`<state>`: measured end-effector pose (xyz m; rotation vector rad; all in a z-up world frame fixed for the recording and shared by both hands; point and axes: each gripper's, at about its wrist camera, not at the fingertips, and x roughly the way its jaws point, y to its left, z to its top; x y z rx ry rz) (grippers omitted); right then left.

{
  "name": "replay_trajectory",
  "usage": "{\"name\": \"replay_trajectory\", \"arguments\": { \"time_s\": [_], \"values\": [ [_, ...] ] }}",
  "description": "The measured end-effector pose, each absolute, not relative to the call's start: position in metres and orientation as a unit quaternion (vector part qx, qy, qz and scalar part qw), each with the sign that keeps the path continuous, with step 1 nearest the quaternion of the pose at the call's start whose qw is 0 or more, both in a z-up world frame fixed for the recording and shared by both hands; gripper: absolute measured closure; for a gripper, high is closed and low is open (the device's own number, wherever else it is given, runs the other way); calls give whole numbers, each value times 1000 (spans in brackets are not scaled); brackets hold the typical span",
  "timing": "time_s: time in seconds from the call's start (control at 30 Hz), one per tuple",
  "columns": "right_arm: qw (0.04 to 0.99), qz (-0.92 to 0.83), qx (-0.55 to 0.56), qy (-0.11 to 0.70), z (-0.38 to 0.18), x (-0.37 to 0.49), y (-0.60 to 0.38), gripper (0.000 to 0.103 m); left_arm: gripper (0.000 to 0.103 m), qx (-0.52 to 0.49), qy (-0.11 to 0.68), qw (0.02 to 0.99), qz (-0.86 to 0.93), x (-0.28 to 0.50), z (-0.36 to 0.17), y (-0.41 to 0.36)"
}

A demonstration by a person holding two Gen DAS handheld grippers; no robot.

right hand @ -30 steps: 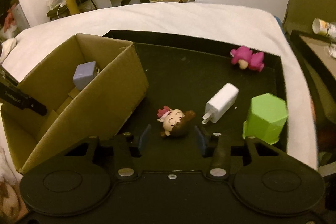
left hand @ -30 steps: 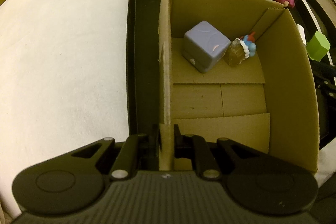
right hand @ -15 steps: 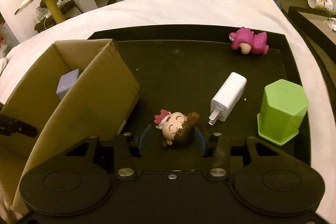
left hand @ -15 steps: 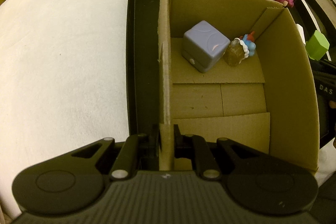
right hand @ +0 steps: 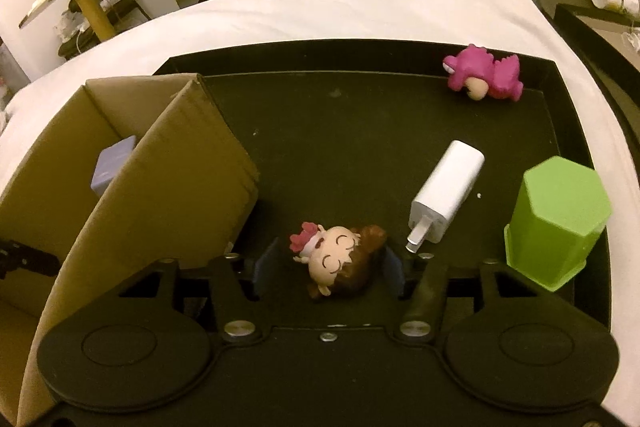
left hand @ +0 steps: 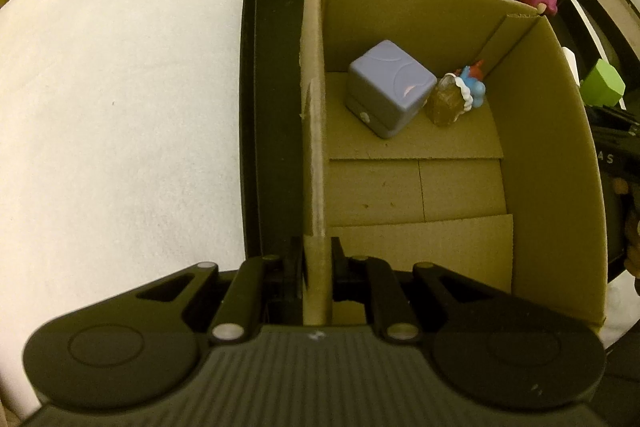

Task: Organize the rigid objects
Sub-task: 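Close the right gripper around the brown-haired chibi doll, then lift the chibi doll with the right gripper and carry it over the box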

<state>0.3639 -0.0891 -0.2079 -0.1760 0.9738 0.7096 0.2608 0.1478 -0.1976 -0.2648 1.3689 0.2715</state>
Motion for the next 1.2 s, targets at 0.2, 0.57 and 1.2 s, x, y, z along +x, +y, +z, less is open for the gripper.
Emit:
{"name": "replay_trajectory", "arguments": {
  "time_s": [0.2,0.57,1.2],
  "values": [
    [826,331,-115,441,-208,357,-79,54,92,-121,629,757,126,262,-197,148],
    [828,334,-144,426,-194,345,-85,60,92,-119,630,757,125,263,-198,146],
    [840,345,-134,396,-130,351,-79,60,92,-123,630,756,126,262,-199,148]
  ]
}}
